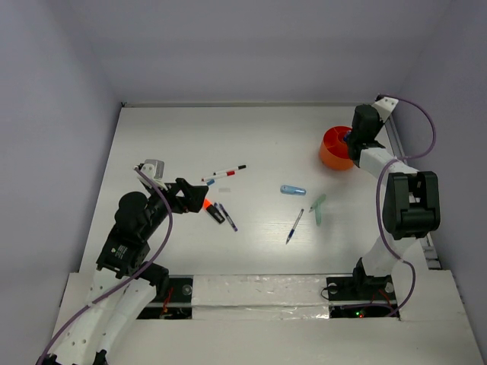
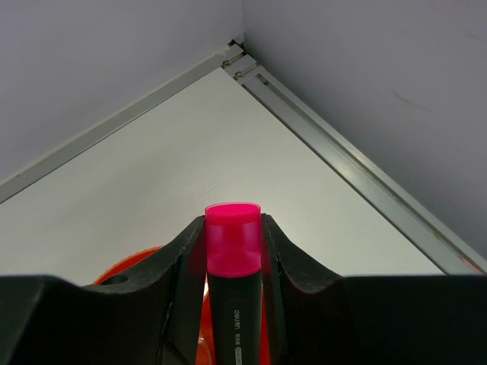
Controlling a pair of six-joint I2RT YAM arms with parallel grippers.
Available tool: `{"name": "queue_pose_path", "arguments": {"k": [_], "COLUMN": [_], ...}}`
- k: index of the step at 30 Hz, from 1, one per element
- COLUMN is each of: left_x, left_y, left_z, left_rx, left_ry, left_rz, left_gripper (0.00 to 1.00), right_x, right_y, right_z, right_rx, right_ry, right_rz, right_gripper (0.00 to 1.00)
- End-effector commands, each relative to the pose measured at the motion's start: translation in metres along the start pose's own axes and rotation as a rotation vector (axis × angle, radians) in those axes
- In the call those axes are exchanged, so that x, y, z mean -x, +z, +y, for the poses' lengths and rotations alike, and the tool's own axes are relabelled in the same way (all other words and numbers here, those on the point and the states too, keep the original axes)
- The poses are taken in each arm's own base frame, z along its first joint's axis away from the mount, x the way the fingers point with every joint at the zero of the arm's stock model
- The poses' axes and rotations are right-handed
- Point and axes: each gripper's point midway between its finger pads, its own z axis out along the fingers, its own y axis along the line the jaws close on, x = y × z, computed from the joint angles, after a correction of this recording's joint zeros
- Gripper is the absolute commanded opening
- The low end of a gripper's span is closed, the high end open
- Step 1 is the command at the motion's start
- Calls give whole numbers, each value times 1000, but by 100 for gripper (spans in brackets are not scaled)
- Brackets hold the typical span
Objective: Sort the stationery into containers
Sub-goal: Place the pen in the storage box.
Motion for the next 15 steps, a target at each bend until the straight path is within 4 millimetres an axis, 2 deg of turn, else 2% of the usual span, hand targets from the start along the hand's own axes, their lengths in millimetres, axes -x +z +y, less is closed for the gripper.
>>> {"name": "queue_pose_path", "arguments": {"k": [1, 8, 10, 12, 15], "left_x": [18, 18, 17, 17, 18], "left_y": [-2, -2, -2, -2, -1], "left_z": [-10, -10, -10, -10, -10], "left_rx": [-30, -31, -31, -31, -31], "left_ry": [15, 15, 15, 15, 15], "left_rz": [-58, -56, -56, -56, -56], "left_gripper": [99, 99, 99, 99, 99], "right_x": [12, 10, 9, 9, 13], "right_y": [4, 4, 4, 2, 1], "right_z": [1, 1, 1, 2, 4], "right_rx": [-10, -8, -8, 4, 14], "right_ry": [43, 34, 32, 33, 36], "right_rz": [-36, -25, -20, -17, -14], "right_gripper": [26, 31, 38, 39, 48]}}
